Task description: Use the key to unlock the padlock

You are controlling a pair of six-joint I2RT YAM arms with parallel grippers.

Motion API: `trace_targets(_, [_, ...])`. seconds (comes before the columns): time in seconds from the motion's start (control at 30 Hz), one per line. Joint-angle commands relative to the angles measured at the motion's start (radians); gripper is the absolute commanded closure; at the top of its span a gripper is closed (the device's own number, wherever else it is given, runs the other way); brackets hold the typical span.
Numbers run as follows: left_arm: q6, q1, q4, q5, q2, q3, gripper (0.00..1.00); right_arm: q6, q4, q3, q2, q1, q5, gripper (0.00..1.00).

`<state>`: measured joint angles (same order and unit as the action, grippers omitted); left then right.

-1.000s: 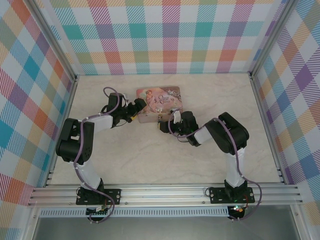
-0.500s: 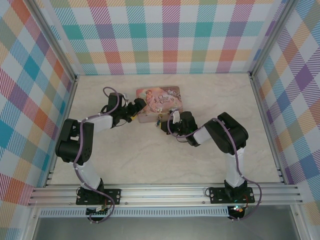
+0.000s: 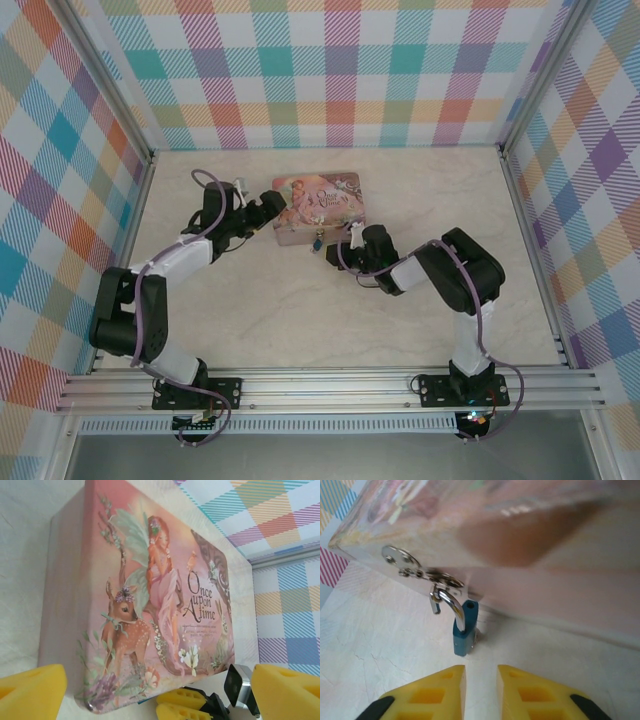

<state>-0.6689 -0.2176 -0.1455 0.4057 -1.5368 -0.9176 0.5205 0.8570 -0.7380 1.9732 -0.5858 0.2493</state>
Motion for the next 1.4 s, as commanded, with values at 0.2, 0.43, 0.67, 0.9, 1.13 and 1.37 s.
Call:
trace_targets(0.2, [0.053, -0.026, 0.076, -0.009, 0.036, -0.081, 0.06, 0.155, 0.123, 0.036, 0.006, 0.009, 0.083, 0.6])
trace_targets(0.43, [0.055, -0.061, 0.066, 0.03, -0.073, -0.2, 0.06, 0.229, 0.129, 0.033, 0.037, -0.006, 0.051, 0.54])
trace_targets(0.67, [0.058, -0.087, 0.045, 0.047, -0.205, -0.289, 0.07, 0.265, 0.08, 0.012, 0.046, -0.02, -0.015, 0.55])
trace_targets(0.9, [0.062, -0.106, 0.038, 0.062, -0.299, -0.341, 0.09, 0.276, 0.044, -0.003, 0.051, -0.041, -0.085, 0.55])
trace_targets(1.13, [0.074, -0.114, 0.053, 0.071, -0.31, -0.313, 0.09, 0.25, 0.032, -0.041, 0.054, -0.019, -0.102, 0.51])
trace_targets(1.37, [0.076, -0.127, 0.057, 0.076, -0.268, -0.239, 0.09, 0.247, 0.078, -0.055, 0.061, 0.08, -0.047, 0.41])
